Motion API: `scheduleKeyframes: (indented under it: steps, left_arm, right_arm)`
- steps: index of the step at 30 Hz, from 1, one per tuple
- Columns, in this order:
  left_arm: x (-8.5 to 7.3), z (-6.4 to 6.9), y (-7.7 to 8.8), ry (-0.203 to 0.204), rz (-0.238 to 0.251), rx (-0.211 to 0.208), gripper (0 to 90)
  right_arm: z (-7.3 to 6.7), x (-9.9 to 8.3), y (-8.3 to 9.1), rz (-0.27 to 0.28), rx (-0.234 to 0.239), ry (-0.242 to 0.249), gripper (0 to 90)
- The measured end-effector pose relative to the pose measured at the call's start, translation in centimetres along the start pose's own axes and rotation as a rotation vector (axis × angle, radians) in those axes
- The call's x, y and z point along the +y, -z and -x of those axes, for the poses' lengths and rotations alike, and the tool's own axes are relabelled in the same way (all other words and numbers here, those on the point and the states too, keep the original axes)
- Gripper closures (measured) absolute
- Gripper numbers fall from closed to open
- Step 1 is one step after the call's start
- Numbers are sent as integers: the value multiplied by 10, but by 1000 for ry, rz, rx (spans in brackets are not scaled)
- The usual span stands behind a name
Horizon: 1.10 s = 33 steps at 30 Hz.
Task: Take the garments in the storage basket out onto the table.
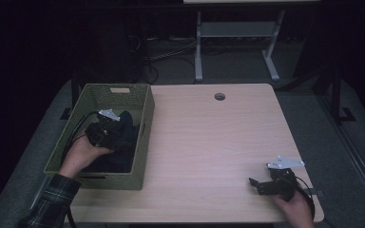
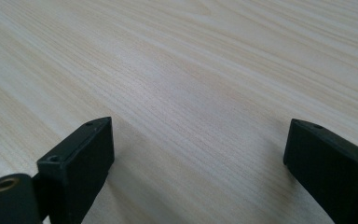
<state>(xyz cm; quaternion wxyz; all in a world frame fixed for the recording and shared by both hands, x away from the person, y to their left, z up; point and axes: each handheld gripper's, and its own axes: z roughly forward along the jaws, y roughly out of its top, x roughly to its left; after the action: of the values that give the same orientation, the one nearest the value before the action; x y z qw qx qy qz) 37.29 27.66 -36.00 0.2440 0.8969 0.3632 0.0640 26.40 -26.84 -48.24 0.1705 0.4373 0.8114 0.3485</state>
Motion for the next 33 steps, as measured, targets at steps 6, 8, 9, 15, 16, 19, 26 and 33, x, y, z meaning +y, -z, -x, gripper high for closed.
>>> scheduleKeyframes:
  steps: [6, 8, 9, 15, 16, 19, 26, 33]
  left_arm:
    - [-3, -2, -7, -5, -28, -9, 432]
    - [-3, -2, -7, -9, -34, -24, 494]
    - [-3, -2, -7, -11, -33, -26, 519]
    - [-2, -2, -5, -6, -35, -53, 636]
    - [-2, -2, -4, -3, -35, -61, 651]
    - [-2, -3, -1, 3, -33, -66, 702]
    - [-1, -4, 9, 16, -32, -54, 749]
    - [2, -6, 24, 22, -17, -41, 756]
  right_arm:
    - [0, 0, 0, 0, 0, 0, 82]
    - [0, 0, 0, 0, 0, 0, 82]
    - [0, 0, 0, 0, 0, 0, 82]
    - [0, 0, 0, 0, 0, 0, 82]
    - [0, 0, 0, 0, 0, 0, 82]
    - [0, 0, 0, 0, 0, 0, 82]
    - [0, 0, 0, 0, 0, 0, 82]
    - [0, 0, 0, 0, 0, 0, 82]
